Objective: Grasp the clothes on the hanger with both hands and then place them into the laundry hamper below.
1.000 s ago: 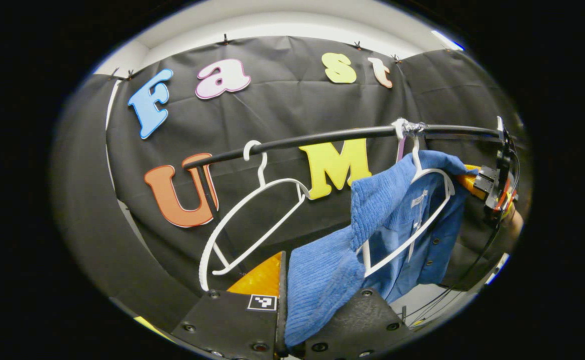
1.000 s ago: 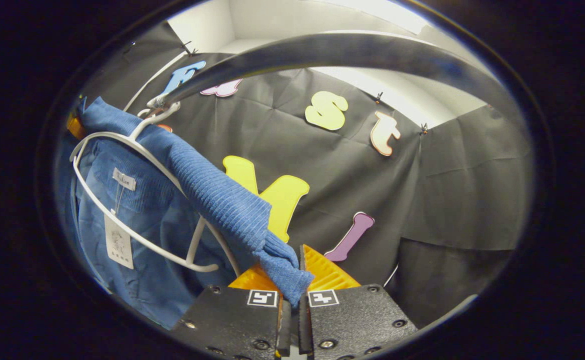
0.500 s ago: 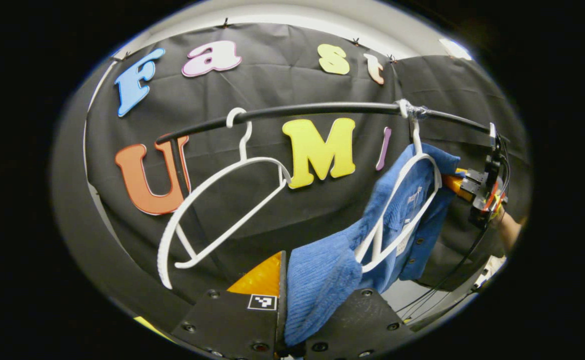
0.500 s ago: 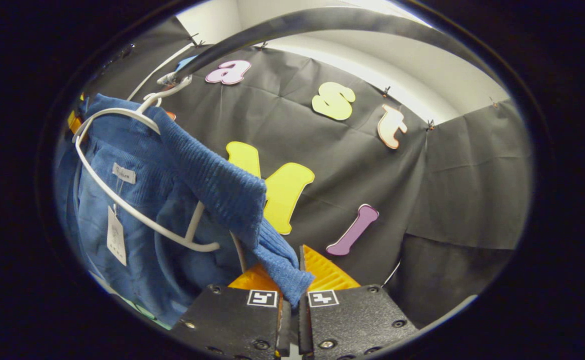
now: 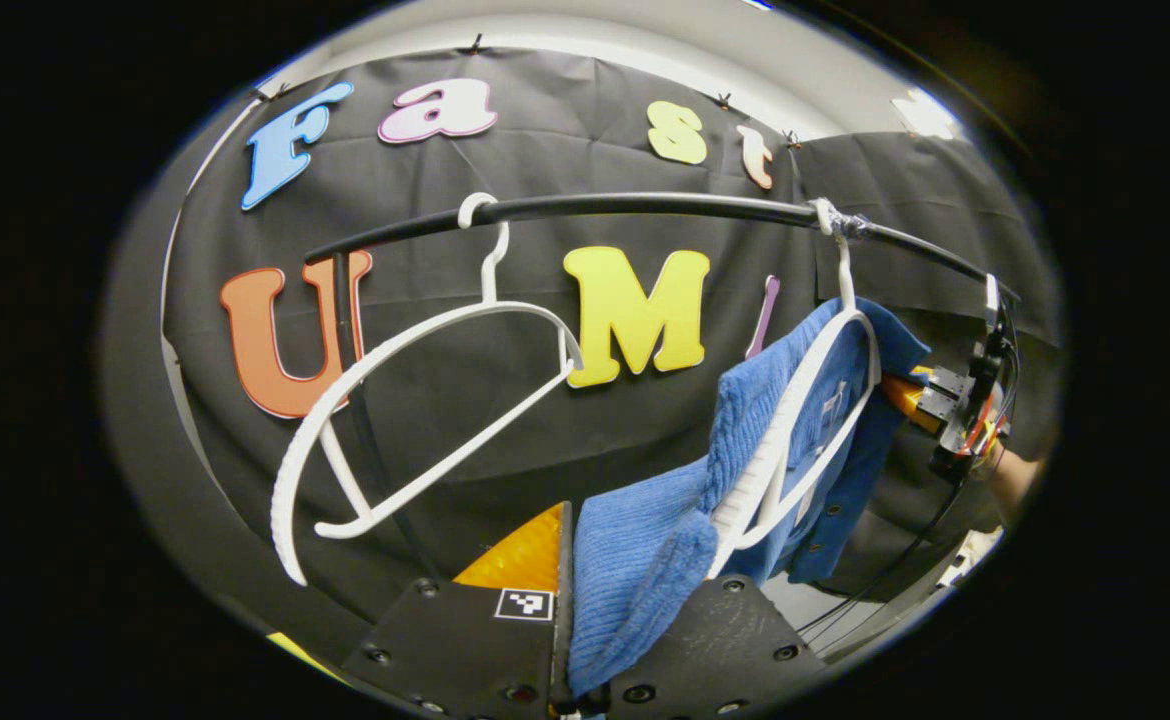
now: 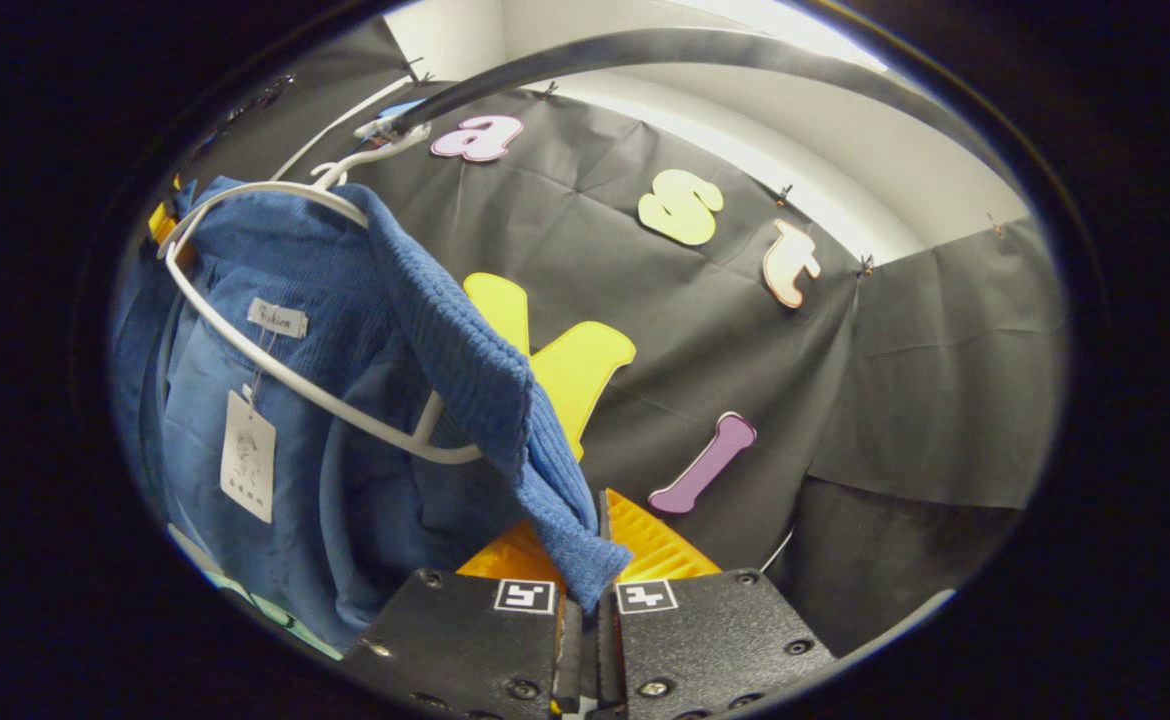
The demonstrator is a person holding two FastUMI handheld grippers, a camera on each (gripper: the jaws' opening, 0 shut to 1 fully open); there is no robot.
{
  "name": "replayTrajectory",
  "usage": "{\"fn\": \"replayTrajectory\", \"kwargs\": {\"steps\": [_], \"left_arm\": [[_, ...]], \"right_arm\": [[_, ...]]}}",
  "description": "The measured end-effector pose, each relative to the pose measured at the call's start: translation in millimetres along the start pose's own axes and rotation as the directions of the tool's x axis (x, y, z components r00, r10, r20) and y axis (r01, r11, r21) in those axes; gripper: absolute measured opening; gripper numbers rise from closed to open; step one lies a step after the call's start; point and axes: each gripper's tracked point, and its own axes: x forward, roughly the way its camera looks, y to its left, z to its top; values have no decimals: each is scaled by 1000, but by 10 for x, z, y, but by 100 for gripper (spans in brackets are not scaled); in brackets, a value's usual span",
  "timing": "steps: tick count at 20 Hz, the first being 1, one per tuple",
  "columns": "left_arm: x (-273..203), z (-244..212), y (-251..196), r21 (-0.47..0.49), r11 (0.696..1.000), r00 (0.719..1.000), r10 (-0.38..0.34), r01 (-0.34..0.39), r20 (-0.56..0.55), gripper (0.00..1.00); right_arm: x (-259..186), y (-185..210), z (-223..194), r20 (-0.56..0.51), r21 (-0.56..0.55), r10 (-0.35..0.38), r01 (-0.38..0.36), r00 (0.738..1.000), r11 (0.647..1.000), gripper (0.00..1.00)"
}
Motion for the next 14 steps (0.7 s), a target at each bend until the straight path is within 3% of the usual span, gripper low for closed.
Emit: {"fn": "replayTrajectory", "kwargs": {"steps": [4, 7, 10, 14], "left_arm": [[53, -120, -2, 6, 1000, 1000, -20, 20, -18, 10], [154, -177, -30, -88, 995, 999, -42, 43, 17, 10], [255, -210, -61, -224, 972, 995, -53, 71, 83, 10], [422, -305, -153, -296, 952, 990, -31, 71, 140, 10]], "right_arm": [[-7, 26, -12, -1, 10, 5, -5, 1000, 1000, 10], [-23, 23, -6, 0, 42, 2, -2, 1000, 999, 10], [-29, 58, 17, 5, 141, -5, 4, 1000, 990, 10], [-29, 39, 73, 35, 141, -15, 10, 999, 990, 10]]}}
